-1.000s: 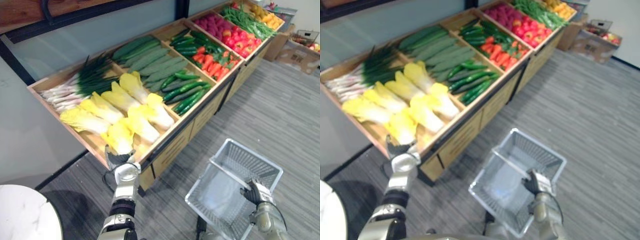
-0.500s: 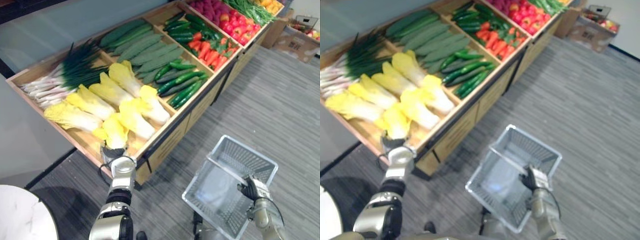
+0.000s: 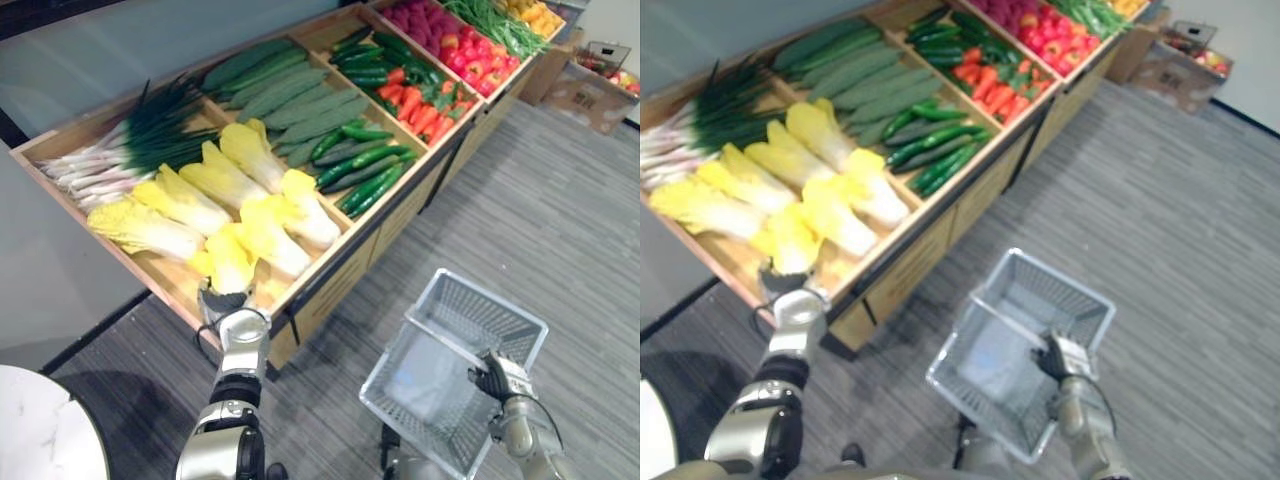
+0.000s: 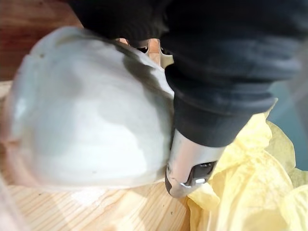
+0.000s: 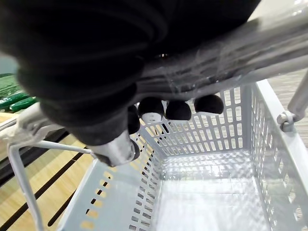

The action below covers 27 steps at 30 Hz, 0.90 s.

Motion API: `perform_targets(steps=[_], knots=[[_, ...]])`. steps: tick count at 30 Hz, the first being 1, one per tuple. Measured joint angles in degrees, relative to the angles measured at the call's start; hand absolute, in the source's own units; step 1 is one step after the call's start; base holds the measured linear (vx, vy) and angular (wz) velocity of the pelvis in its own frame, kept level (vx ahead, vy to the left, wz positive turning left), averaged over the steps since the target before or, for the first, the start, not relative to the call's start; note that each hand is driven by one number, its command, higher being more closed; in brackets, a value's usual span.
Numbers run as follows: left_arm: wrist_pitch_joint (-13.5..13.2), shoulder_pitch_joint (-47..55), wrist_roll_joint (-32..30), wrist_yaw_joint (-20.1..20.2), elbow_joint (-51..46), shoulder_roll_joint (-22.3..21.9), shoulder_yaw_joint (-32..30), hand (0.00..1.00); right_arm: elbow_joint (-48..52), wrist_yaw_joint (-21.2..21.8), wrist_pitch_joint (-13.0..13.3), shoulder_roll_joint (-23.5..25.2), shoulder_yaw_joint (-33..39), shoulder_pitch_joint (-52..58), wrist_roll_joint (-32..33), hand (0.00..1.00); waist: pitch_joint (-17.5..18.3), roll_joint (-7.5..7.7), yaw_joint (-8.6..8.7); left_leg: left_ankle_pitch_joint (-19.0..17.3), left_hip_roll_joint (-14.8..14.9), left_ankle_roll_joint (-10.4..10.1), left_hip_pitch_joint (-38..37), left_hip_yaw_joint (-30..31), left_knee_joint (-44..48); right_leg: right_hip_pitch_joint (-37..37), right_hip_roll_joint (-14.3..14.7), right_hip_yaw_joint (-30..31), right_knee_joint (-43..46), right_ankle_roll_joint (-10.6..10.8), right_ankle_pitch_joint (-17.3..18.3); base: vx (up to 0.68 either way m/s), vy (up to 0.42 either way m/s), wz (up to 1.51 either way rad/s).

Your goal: Pick vegetable in the basket

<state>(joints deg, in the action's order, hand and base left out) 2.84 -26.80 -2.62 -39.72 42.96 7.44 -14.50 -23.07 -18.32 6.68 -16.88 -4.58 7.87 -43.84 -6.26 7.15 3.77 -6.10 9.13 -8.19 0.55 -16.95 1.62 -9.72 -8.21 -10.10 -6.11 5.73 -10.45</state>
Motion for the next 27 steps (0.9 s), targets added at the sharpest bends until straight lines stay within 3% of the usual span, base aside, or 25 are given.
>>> perform_targets(steps=[4, 12, 19, 27], knots=[[0.36, 0.55, 0.14, 0.11, -3.69, -0.56, -0.02, 1.00, -0.38, 0.05, -0.01, 0.01, -0.38, -0.46, 0.00, 1.00, -0.11, 0.20, 0.02, 0.01, 0.04, 0.01, -0.02, 0.39, 0.11, 0.35, -0.03, -0.45, 0.01, 0.00, 0.00, 0.00, -0.008, 0.05], [0.09, 4.76, -1.02, 0.06, -23.31, -4.91, 0.81, 1.00, -0.36, 0.16, -0.07, 0.15, -0.38, 0.14, -0.16, 1.00, -0.27, 0.46, -0.90, 0.00, 0.05, 0.03, -0.17, 2.13, 0.83, 1.79, -0.26, -1.32, 0.04, 0.01, -0.03, 0.00, -0.003, 0.08], [-0.08, 8.21, -3.14, 0.80, -30.25, -7.35, 0.87, 1.00, -0.33, 0.44, -0.08, 0.28, -0.10, 0.56, -0.68, 1.00, -0.21, 0.32, -1.14, -0.64, 0.08, 0.38, 0.36, 3.04, 2.71, 2.57, -0.50, -1.82, 0.04, 0.01, -0.03, -0.04, -0.011, 0.05], [-0.57, 10.95, -3.13, 3.19, -34.15, -7.96, 3.12, 1.00, -0.50, 1.32, -0.30, 0.30, 2.09, 1.03, -1.05, 1.00, 0.84, -1.61, -1.44, -0.76, 0.11, 0.24, 0.38, 3.27, 3.05, 2.75, -0.46, -1.88, 0.05, 0.02, -0.01, -0.01, -0.007, 0.01]])
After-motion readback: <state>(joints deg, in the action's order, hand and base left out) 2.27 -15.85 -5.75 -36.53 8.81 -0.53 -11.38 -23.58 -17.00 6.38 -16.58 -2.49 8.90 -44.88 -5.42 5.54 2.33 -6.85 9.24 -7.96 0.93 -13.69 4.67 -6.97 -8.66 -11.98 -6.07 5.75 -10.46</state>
